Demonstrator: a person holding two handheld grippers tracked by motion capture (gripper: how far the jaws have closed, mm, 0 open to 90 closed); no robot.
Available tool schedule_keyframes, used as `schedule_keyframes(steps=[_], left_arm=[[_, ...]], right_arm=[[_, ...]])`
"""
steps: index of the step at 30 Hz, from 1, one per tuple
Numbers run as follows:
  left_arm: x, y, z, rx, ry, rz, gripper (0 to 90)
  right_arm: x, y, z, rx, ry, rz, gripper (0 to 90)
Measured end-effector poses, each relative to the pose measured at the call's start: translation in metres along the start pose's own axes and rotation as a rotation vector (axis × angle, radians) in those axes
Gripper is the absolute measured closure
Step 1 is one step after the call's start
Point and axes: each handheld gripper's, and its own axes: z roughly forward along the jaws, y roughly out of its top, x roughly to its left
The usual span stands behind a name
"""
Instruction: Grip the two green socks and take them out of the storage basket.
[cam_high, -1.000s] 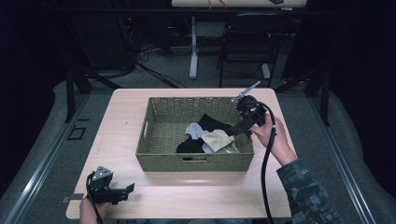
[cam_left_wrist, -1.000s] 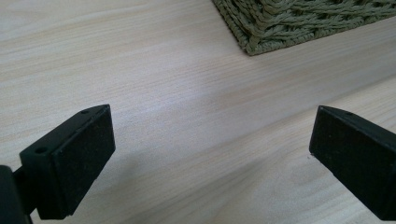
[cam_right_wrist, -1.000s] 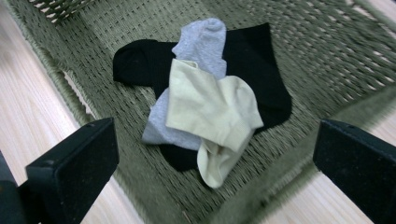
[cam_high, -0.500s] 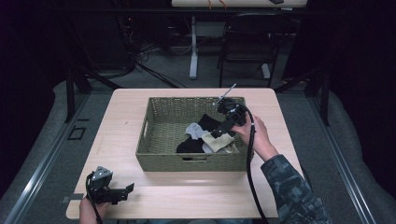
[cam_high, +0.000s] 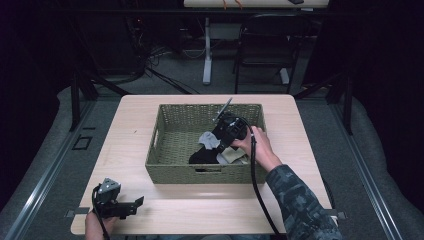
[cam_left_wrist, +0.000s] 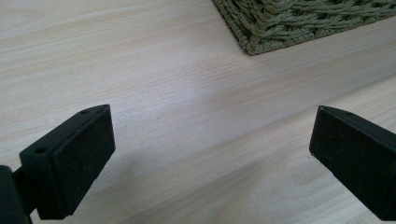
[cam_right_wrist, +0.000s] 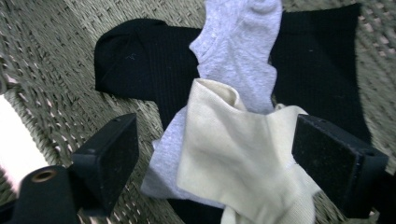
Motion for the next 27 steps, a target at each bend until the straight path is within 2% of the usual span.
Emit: schedule_keyframes(steps=[4,10,11,14,16,18,19,20,21,22,25,27], left_arm=[[0.0,0.0,0.0,0.004,0.0,0.005,0.1],[0.0,0.0,0.0,0.001,-0.001,0.003,0.2],[0.0,0.0,0.0,-0.002,-0.002,0.002,0.2],[0.0,0.0,0.0,-0.002,-0.003,0.002,0.2],[0.0,0.0,0.0,-0.003,-0.004,0.002,0.2],[0.0,0.0,0.0,-0.002,-0.004,0.001,0.2],[0.0,0.0,0.0,-0.002,-0.004,0.001,0.2],[0.0,0.0,0.0,-0.002,-0.003,0.003,0.2],[0.0,0.0,0.0,-0.002,-0.004,0.003,0.2],[0.0,0.0,0.0,-0.002,-0.004,0.003,0.2],[0.0,0.0,0.0,-0.002,-0.004,0.004,0.2],[0.0,0.0,0.0,-0.003,-0.003,0.003,0.2]], right_arm=[[0.002,0.003,0.008,0.029,-0.022,-0.004,23.5],[0.002,0.004,0.018,0.037,-0.036,0.011,28.1],[0.0,0.003,0.022,0.053,-0.04,0.018,32.5],[-0.002,0.002,0.027,0.082,-0.05,0.019,37.9],[-0.002,0.001,0.029,0.084,-0.044,0.023,46.5],[-0.003,0.0,0.028,0.089,-0.061,0.022,59.0],[-0.003,0.0,0.028,0.089,-0.061,0.022,59.0],[-0.003,0.0,0.027,0.08,-0.057,0.027,64.6],[-0.004,-0.001,0.024,0.084,-0.068,0.021,76.2],[-0.004,-0.001,0.024,0.084,-0.068,0.021,76.2],[-0.004,-0.003,0.018,0.072,-0.066,0.019,84.3],[-0.004,-0.005,0.013,0.055,-0.063,0.027,84.8]])
